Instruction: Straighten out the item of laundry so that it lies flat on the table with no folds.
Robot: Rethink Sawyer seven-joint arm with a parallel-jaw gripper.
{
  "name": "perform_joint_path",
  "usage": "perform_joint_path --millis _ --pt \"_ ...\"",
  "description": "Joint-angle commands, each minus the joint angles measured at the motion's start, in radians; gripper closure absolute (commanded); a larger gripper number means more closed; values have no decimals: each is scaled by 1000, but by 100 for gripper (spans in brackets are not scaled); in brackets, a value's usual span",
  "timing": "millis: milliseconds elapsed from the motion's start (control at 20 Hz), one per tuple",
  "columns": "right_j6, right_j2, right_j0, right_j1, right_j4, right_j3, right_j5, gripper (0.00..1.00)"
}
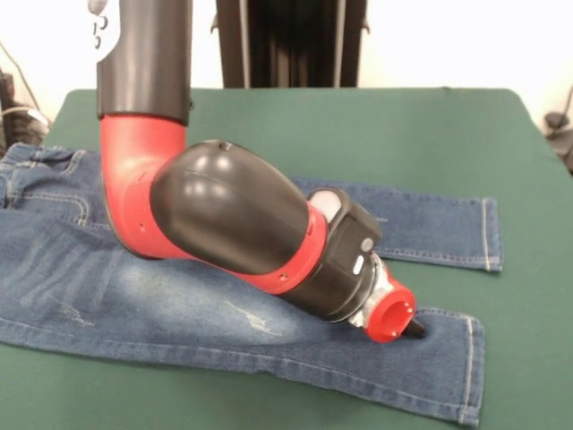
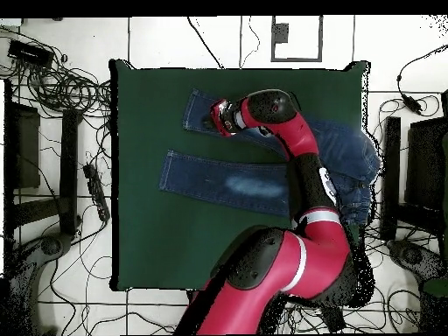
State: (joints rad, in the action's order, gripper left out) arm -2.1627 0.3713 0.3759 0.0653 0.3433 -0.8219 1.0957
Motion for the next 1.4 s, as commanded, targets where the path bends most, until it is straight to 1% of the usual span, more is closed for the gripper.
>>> perform_joint_path --millis 50,150,250,350,550,700,750,800,1000,1150,1400 --pt "209 146 -76 76 -37 -83 26 100" --pt "185 138 -82 81 -39 -73 -12 100" --pt "164 130 -90 102 -39 -37 -32 100" --pt "157 131 -101 123 -36 1 -26 100" --pt "103 128 -115 114 -19 -12 -21 100" --pt "48 118 -137 129 -6 22 27 100" --pt "34 122 -142 131 3 20 27 100" --pt "13 124 -155 149 12 51 35 100" --pt "-61 138 -189 181 56 88 -8 100" --pt "-90 154 -213 201 91 108 -32 100" --pt "-109 150 -250 235 128 162 -20 100"
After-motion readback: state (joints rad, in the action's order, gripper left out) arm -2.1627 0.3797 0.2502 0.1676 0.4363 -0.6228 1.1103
